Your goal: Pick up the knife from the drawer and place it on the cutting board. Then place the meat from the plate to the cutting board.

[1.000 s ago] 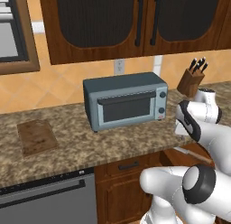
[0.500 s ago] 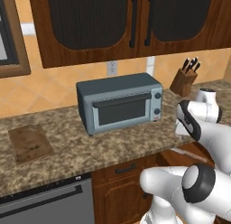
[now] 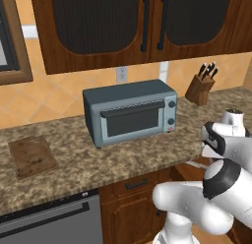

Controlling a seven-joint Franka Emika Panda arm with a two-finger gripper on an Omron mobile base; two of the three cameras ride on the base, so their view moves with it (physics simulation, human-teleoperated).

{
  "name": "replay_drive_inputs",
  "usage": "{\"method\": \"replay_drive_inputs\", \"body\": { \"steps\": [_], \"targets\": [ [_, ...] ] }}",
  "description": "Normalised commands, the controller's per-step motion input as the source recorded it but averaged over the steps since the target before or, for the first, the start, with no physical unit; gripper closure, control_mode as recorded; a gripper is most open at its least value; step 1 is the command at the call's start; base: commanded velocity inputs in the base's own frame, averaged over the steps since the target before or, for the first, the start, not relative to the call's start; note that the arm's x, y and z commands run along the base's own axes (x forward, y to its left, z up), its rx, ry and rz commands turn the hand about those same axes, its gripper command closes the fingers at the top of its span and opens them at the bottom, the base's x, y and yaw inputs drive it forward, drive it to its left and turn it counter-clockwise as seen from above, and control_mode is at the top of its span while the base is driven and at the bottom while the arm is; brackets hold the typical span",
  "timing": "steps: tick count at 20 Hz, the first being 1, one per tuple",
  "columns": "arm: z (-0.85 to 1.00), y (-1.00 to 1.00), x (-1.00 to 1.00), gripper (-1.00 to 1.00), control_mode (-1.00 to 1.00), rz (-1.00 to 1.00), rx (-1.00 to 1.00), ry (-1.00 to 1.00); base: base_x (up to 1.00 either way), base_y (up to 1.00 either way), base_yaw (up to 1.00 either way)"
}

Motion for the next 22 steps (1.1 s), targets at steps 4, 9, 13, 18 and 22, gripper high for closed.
{"method": "replay_drive_inputs", "body": {
  "steps": [4, 9, 13, 18, 22],
  "targets": [
    [-0.76, -0.91, -0.01, -1.0, -1.0, 0.01, 0.0, 0.06, 0.0, 0.0, 0.0],
    [-0.37, -0.64, 0.0, -1.0, -1.0, 0.01, 0.04, 0.0, 0.0, 0.0, 0.0],
    [-0.47, -0.07, 0.38, -1.0, -1.0, 0.05, 0.01, 0.0, 0.0, 0.0, 0.0],
    [-0.38, 0.0, 0.43, -1.0, -1.0, 0.1, 0.0, 0.0, 0.0, 0.0, 0.0],
    [-0.49, -0.13, 0.04, -1.0, -1.0, 0.13, 0.0, 0.0, 0.0, 0.0, 0.0]
  ]
}}
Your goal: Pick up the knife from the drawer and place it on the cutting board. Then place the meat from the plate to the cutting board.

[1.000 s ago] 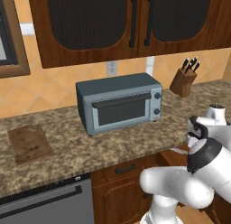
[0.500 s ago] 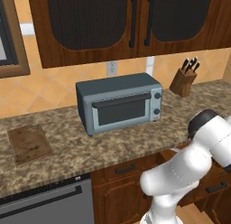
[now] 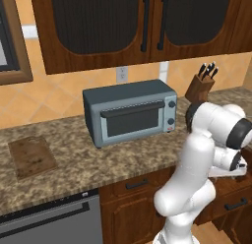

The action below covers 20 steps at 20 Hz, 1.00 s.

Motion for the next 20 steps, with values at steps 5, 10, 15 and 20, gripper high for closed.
{"method": "replay_drive_inputs", "body": {
  "steps": [5, 10, 15, 20],
  "targets": [
    [-0.24, -0.05, -0.03, -1.0, -1.0, 0.13, 0.01, 0.03, 0.0, 0.0, 0.0],
    [0.0, -0.17, -0.82, -1.0, -1.0, 0.08, 0.0, 0.03, 0.0, 0.0, 0.0],
    [0.0, -0.12, -1.0, -1.0, -1.0, 0.06, 0.03, 0.15, 0.0, 0.0, 0.0],
    [0.09, -0.11, -1.0, -1.0, -1.0, 0.03, 0.07, 0.19, 0.0, 0.0, 0.0]
  ]
}}
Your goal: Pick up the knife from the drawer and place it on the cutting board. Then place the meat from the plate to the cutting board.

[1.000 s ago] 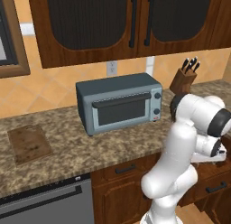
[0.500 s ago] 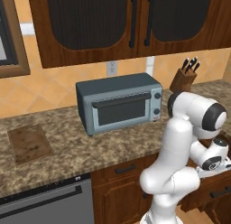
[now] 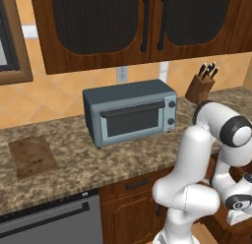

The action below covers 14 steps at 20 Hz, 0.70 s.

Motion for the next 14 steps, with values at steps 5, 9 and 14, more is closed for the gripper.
{"method": "replay_drive_inputs", "body": {
  "steps": [5, 9, 14],
  "targets": [
    [0.91, -0.07, -0.02, -1.0, -1.0, 0.0, 0.12, 0.22, 0.0, 0.0, 0.0],
    [1.0, -0.26, 0.95, -1.0, -1.0, 0.0, 0.12, 0.24, 0.0, 0.0, 0.0],
    [1.0, -0.42, 0.64, -1.0, -1.0, 0.0, 0.16, 0.28, 0.0, 0.0, 0.0]
  ]
}}
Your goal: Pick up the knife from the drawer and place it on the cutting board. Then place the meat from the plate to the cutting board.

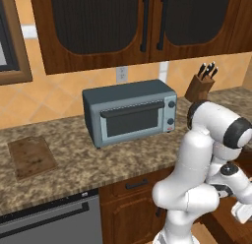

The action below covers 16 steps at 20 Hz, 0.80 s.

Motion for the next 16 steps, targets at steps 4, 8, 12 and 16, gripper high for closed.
{"method": "replay_drive_inputs", "body": {
  "steps": [4, 8, 12, 16],
  "targets": [
    [1.0, -0.43, 0.18, -1.0, -1.0, 0.0, 0.23, 0.22, 0.0, 0.0, 0.0],
    [1.0, -0.3, 0.0, -1.0, -1.0, 0.0, 0.21, 0.04, 0.0, 0.0, 0.0],
    [1.0, -0.07, 0.02, -1.0, -1.0, 0.01, 0.24, 0.12, 0.0, 0.0, 0.0],
    [0.9, 0.1, 0.0, -1.0, -1.0, 0.0, 0.23, 0.03, 0.0, 0.0, 0.0]
  ]
}}
